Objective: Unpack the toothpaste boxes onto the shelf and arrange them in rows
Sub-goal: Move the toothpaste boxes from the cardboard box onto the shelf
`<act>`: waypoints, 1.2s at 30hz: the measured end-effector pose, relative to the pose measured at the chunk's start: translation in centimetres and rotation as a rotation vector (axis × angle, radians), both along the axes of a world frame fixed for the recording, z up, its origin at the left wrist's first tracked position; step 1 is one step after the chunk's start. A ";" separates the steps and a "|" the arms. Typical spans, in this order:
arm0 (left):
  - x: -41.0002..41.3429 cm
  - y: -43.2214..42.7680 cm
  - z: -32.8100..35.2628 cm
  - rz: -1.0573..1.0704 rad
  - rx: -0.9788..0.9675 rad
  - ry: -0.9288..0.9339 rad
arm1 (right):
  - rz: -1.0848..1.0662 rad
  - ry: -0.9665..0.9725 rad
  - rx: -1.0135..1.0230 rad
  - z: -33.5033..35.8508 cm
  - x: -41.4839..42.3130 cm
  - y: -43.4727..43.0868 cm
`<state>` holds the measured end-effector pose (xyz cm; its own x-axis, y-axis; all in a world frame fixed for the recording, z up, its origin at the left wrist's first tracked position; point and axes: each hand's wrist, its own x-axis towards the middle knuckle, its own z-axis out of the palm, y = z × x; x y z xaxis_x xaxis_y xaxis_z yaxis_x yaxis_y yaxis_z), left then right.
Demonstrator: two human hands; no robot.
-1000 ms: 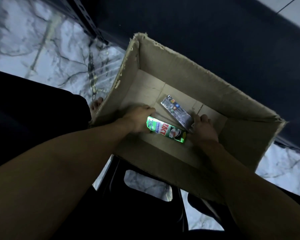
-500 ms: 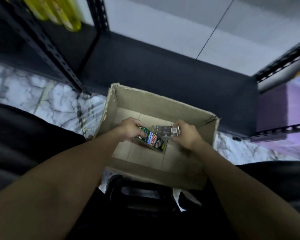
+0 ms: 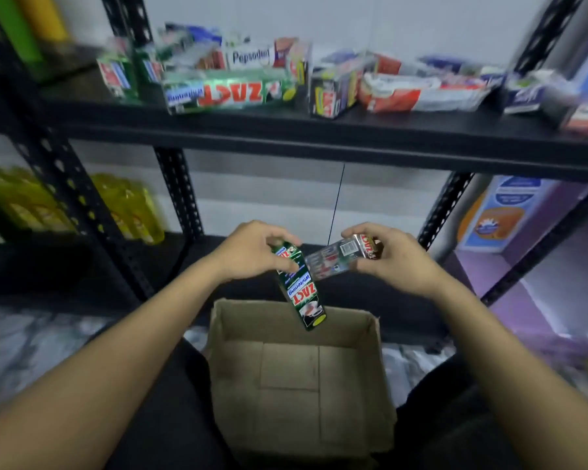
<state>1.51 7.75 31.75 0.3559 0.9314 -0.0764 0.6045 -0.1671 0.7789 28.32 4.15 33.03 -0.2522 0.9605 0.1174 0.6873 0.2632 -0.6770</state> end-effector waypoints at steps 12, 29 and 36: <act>-1.4 -4.9 20.5 -0.049 0.371 -0.134 | -0.014 0.315 0.322 18.4 1.8 -3.4; -0.1 4.0 26.1 0.281 0.823 -0.359 | -0.596 0.285 0.586 20.6 3.6 11.2; 2.4 10.1 24.9 0.428 0.827 -0.373 | -0.497 -0.126 0.494 18.4 3.4 16.5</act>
